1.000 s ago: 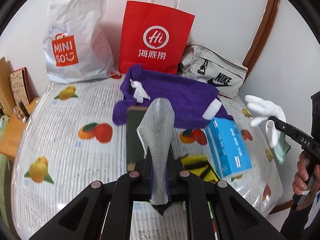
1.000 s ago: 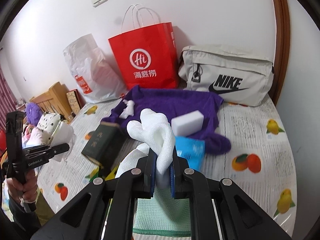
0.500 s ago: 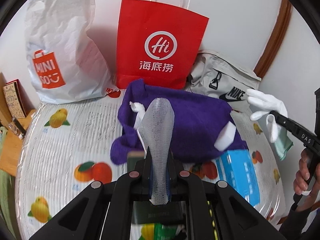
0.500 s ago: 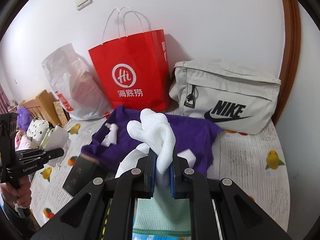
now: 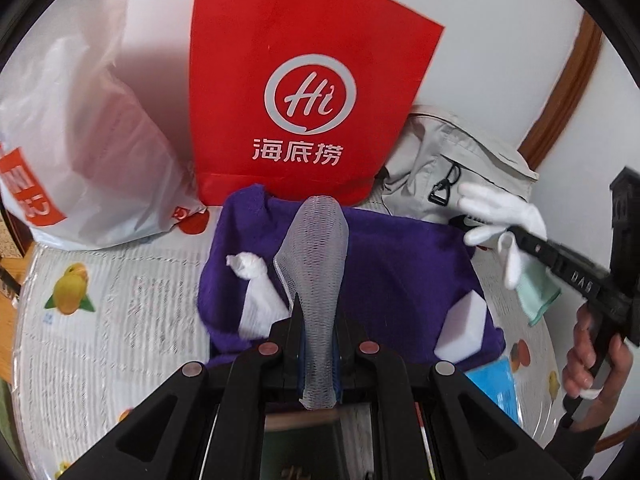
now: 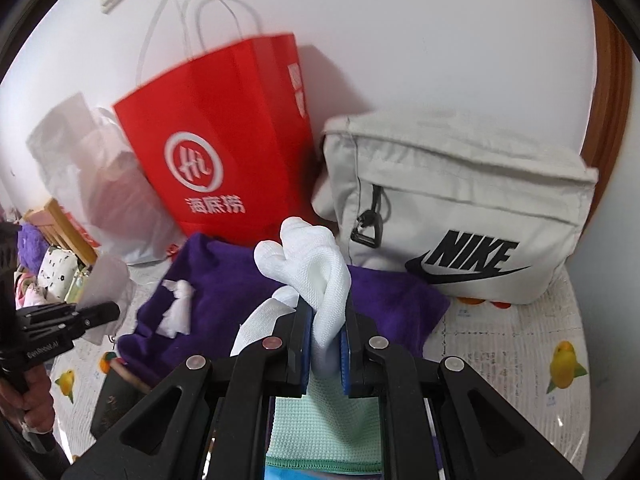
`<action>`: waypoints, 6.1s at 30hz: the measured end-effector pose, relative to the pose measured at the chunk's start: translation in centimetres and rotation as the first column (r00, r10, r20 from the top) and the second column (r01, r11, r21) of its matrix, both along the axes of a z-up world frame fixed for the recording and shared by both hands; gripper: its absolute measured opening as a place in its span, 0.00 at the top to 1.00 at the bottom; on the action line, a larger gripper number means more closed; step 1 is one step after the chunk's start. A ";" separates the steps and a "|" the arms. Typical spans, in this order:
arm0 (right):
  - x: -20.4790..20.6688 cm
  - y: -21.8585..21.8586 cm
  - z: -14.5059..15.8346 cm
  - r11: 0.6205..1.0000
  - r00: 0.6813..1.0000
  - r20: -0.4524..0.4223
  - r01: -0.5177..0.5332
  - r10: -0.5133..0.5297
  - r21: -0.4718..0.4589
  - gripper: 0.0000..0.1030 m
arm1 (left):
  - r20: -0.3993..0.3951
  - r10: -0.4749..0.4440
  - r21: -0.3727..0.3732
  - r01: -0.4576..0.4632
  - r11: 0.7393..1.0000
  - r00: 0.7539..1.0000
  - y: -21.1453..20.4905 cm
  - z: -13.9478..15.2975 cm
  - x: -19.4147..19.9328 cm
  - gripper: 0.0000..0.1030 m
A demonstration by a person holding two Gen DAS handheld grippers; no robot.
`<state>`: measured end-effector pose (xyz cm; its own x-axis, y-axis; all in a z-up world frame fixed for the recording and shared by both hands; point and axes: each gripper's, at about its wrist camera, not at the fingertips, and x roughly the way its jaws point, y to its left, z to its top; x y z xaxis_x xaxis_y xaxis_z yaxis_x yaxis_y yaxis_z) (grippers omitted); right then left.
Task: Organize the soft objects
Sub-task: 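Carry the white mesh bag with the left tool while the right tool carries the glove toward the purple towel, then release the glove onto the purple towel with the right tool while the left tool lowers the mesh bag, then open the left tool to release the mesh bag onto the towel, then withdraw both tools from the towel toward the items on the bed, then grasp the yellow mesh pouch with the right tool while the left tool approaches the black strap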
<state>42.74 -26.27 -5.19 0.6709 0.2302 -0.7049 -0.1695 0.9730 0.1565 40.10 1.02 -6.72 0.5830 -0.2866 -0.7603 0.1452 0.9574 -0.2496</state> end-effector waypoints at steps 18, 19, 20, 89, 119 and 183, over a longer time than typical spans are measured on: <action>4.2 0.6 -6.6 0.999 0.980 -0.199 -0.016 0.010 -0.032 0.87 | -0.123 -0.010 0.013 0.012 1.000 0.992 -1.7 -5.3 3.8 0.91; 4.3 0.9 -6.9 0.999 0.979 -0.205 -0.015 0.008 -0.033 0.87 | -0.131 -0.002 0.015 0.004 1.000 0.991 -1.6 -5.5 3.9 0.91; 4.4 0.9 -7.1 0.999 0.977 -0.211 -0.013 0.006 -0.033 0.87 | -0.136 0.004 0.015 -0.002 1.000 0.991 -1.8 -5.6 4.1 0.91; 2.8 0.1 -2.9 1.000 0.995 -0.096 -0.026 0.027 0.012 0.39 | -0.153 0.029 -0.017 -0.032 0.999 0.988 -1.1 -3.9 3.6 0.27; -14.8 1.4 1.4 0.998 0.998 -0.021 -0.061 0.061 0.032 0.39 | 0.018 -0.033 -0.073 0.034 0.997 0.999 -0.7 4.0 -10.8 0.26; -33.0 6.3 -3.9 0.982 0.985 0.045 -0.163 0.168 -0.100 0.43 | -0.042 -0.053 0.084 0.057 0.995 0.998 1.0 -9.3 -25.4 0.26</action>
<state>9.70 -20.00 -9.13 0.6660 0.2749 -0.6935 -0.3353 0.9407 0.0509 14.69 2.00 -16.04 0.5371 -0.2511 -0.8053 0.1900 0.9662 -0.1745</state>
